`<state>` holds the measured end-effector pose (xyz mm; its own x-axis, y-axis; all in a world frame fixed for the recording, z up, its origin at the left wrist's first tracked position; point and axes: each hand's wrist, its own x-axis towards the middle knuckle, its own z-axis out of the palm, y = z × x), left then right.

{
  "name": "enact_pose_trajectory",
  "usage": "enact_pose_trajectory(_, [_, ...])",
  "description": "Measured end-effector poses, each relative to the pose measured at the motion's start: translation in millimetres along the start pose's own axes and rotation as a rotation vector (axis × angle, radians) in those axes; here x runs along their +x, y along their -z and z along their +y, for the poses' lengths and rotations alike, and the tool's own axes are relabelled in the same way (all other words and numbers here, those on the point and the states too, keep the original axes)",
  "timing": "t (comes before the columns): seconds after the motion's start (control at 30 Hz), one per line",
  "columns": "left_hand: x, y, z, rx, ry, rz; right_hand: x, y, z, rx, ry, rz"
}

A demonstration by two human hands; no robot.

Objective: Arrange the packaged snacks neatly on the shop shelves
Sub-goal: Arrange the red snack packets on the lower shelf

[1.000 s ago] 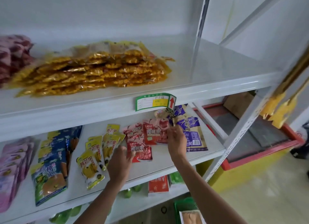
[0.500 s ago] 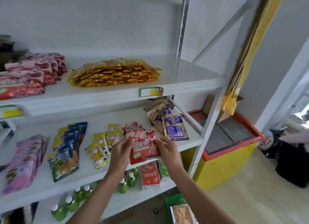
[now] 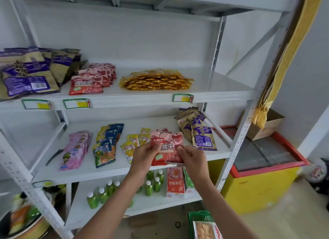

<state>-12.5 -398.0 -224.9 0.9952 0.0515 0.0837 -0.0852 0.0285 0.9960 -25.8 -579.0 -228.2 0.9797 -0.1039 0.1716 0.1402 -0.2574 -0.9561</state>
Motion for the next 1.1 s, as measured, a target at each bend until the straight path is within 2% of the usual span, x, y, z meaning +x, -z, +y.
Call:
enact_pose_trajectory(0.1, [-0.5, -1.5, 7.1, -0.043, -0.039, 0.088, -5.4, 3.1, -3.9, 0.142, -0.004, -0.105])
enact_pose_trajectory(0.2, [0.5, -7.9, 8.0, -0.076, 0.002, 0.108, -9.7, 9.3, 0.3, 0.219, -0.008, -0.167])
enact_pose_trajectory(0.27, [-2.9, -13.3, 6.2, -0.046, -0.019, 0.124, -9.4, 12.8, 6.7, 0.222, 0.006, -0.123])
enact_pose_trajectory(0.37, [-9.1, -20.2, 1.5, 0.096, -0.066, 0.333, -4.2, 11.4, 12.7, 0.096, 0.0, 0.027])
enact_pose_trajectory(0.4, [-12.1, -25.5, 0.5, 0.094, -0.052, 0.337, -2.4, 9.1, 15.7, 0.0, 0.033, 0.093])
enact_pose_trajectory(0.47, [-18.5, -40.7, -2.8, 0.051, 0.008, 0.201, -2.5, 1.3, 22.2, -0.213, 0.205, 0.172])
enact_pose_trajectory(0.53, [-20.7, -53.8, -9.2, -0.019, 0.089, 0.074, -5.7, -6.7, 31.8, -0.359, 0.35, 0.14])
enact_pose_trajectory(0.6, [-16.2, -58.3, -15.7, -0.064, 0.143, 0.088, -6.3, -7.6, 40.9, -0.383, 0.372, 0.061])
enact_pose_trajectory(0.67, [-7.1, -55.7, -23.2, -0.056, 0.183, 0.118, -2.6, -2.5, 52.8, -0.285, 0.371, -0.003])
enact_pose_trajectory(0.77, [5.1, -53.7, -36.5, -0.044, 0.251, 0.068, 7.6, 8.2, 73.5, -0.172, 0.276, 0.005])
enact_pose_trajectory(0.9, [14.4, -59.8, -46.1, -0.162, 0.319, 0.061, 27.1, 21.6, 85.0, -0.001, -0.038, -0.015])
enact_pose_trajectory(1.0, [19.1, -65.8, -50.5, -0.205, 0.31, 0.07, 40.2, 28.3, 91.6, 0.074, -0.066, -0.109])
enact_pose_trajectory(1.1, [24.9, -69.7, -65.9, -0.102, 0.284, 0.13, 44.5, 29.0, 106.1, 0.154, -0.086, -0.117])
